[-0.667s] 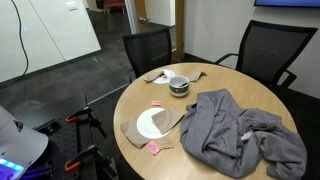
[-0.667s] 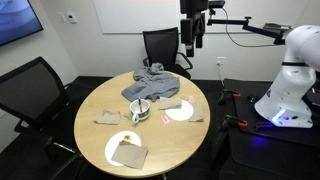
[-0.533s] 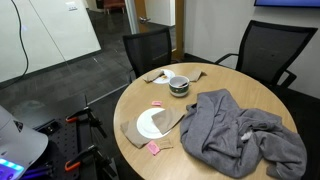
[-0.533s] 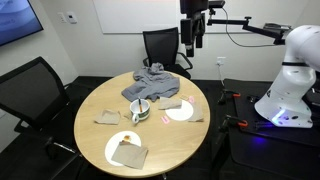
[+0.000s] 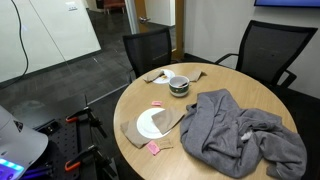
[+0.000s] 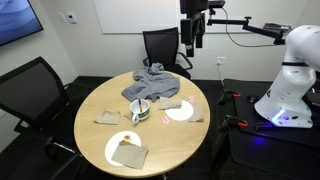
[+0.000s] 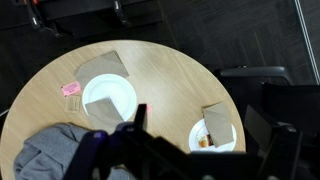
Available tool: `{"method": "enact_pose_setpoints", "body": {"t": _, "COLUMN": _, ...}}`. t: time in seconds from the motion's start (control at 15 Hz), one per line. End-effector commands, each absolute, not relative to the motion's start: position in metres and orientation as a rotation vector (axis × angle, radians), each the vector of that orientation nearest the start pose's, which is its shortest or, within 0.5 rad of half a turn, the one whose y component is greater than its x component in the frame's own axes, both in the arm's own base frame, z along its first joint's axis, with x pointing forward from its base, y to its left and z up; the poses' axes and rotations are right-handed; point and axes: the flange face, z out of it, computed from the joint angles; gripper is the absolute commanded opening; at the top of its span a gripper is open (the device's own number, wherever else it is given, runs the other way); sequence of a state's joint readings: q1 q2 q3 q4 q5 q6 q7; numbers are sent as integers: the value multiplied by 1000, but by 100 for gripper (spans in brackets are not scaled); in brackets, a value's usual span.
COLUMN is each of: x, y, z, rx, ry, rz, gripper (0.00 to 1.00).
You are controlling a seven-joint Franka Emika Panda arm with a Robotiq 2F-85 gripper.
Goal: Remove the pen from the mug and put it on the table
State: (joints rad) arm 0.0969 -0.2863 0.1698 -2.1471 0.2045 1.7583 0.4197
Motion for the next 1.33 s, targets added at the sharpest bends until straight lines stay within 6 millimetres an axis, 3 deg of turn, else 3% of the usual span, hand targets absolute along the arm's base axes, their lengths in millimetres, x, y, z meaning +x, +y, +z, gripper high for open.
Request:
{"method": "enact_pose_setpoints", "body": {"t": 0.0, "x": 438, "y": 144, "z": 512, "rx": -3009, "ry": 324, "rz": 220, "gripper": 100}}
{"method": "enact_pose_setpoints", "body": {"t": 0.53, "x": 464, "y": 145, "z": 498, "rx": -2983, "ry": 503, "rz": 153, "gripper": 100}}
{"method": "enact_pose_setpoints", "body": {"t": 0.8, "x": 486, "y": 143, "z": 481, "rx": -2950, "ry": 679, "rz": 96, "gripper": 100}}
{"method": "enact_pose_setpoints", "body": {"t": 1.27, "x": 527, "y": 135, "z": 448, "rx": -2971, "ry": 836, "rz": -55, "gripper": 100}}
